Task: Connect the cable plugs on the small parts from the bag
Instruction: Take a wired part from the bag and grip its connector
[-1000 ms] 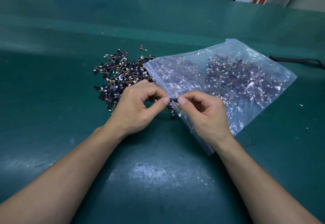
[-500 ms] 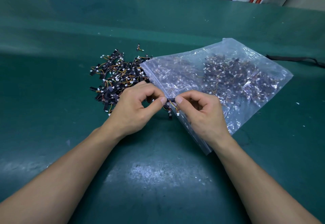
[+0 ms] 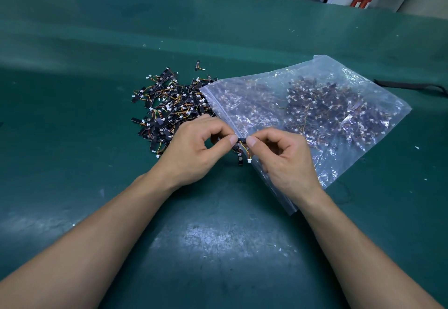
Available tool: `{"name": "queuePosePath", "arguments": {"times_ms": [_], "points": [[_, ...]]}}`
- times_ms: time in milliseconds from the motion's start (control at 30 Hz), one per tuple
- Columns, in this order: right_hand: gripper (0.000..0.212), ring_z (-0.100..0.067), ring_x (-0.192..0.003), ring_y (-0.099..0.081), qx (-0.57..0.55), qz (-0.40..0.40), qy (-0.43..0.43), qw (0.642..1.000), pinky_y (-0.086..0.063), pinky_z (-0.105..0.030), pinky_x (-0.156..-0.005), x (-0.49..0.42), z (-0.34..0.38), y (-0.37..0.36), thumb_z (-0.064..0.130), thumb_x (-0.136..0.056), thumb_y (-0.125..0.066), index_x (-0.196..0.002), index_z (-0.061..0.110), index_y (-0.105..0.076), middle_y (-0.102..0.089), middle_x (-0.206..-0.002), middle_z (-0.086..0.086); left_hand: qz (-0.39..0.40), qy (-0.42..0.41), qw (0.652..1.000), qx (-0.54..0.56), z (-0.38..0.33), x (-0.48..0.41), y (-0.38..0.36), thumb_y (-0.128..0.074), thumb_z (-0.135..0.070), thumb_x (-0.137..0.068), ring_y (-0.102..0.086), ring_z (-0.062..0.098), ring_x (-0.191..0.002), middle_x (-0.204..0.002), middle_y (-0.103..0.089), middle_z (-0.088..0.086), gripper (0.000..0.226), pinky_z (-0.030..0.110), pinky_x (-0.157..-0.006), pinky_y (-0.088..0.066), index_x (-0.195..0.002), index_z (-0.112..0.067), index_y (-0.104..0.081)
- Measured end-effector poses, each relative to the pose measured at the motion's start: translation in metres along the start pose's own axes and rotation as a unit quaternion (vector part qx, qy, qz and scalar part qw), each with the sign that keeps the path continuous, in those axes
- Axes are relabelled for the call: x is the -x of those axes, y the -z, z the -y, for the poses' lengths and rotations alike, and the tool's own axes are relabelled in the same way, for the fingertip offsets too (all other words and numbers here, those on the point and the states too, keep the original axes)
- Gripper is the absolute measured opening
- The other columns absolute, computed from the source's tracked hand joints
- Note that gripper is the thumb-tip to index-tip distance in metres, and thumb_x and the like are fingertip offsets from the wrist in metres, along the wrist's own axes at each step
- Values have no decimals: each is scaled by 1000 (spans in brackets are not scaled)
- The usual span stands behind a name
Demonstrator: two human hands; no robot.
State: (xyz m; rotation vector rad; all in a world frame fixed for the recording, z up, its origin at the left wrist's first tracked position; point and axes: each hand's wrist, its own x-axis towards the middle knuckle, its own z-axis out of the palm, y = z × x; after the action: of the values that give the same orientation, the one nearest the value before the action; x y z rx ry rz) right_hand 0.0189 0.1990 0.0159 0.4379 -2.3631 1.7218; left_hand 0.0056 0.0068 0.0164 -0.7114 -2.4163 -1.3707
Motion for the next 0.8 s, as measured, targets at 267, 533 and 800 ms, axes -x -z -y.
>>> {"name": "queuePosePath", "arguments": {"times_ms": [267, 533, 800], "points": [[16, -1, -53, -50, 5, -2, 6, 1000, -39, -16, -55, 0, -1, -1, 23, -91, -68, -77, 28, -72, -64, -63, 17, 7, -2, 1000, 11, 1, 1, 2, -65, -23, -91, -56, 13, -76, -77, -65, -14, 17, 27, -75, -45, -80, -11, -70], [13, -7, -49, -47, -4, -11, 1, 1000, -40, -28, -50, 2, 1, 0, 28, -91, -68, -78, 32, -71, -62, -59, 18, -13, -24, 1000, -5, 1, 0, 1, -69, -14, -87, -55, 10, -75, -77, -64, -14, 8, 28, -73, -46, -79, -15, -70], [15, -10, -56, -49, 8, -16, 1, 1000, -41, -31, -54, 0, 2, 1, 23, -89, -68, -75, 29, -69, -64, -64, 11, -14, -29, 999, -11, -1, 1, 0, -69, -18, -87, -55, 11, -75, -77, -66, -11, 8, 25, -73, -44, -80, -14, -70]]}}
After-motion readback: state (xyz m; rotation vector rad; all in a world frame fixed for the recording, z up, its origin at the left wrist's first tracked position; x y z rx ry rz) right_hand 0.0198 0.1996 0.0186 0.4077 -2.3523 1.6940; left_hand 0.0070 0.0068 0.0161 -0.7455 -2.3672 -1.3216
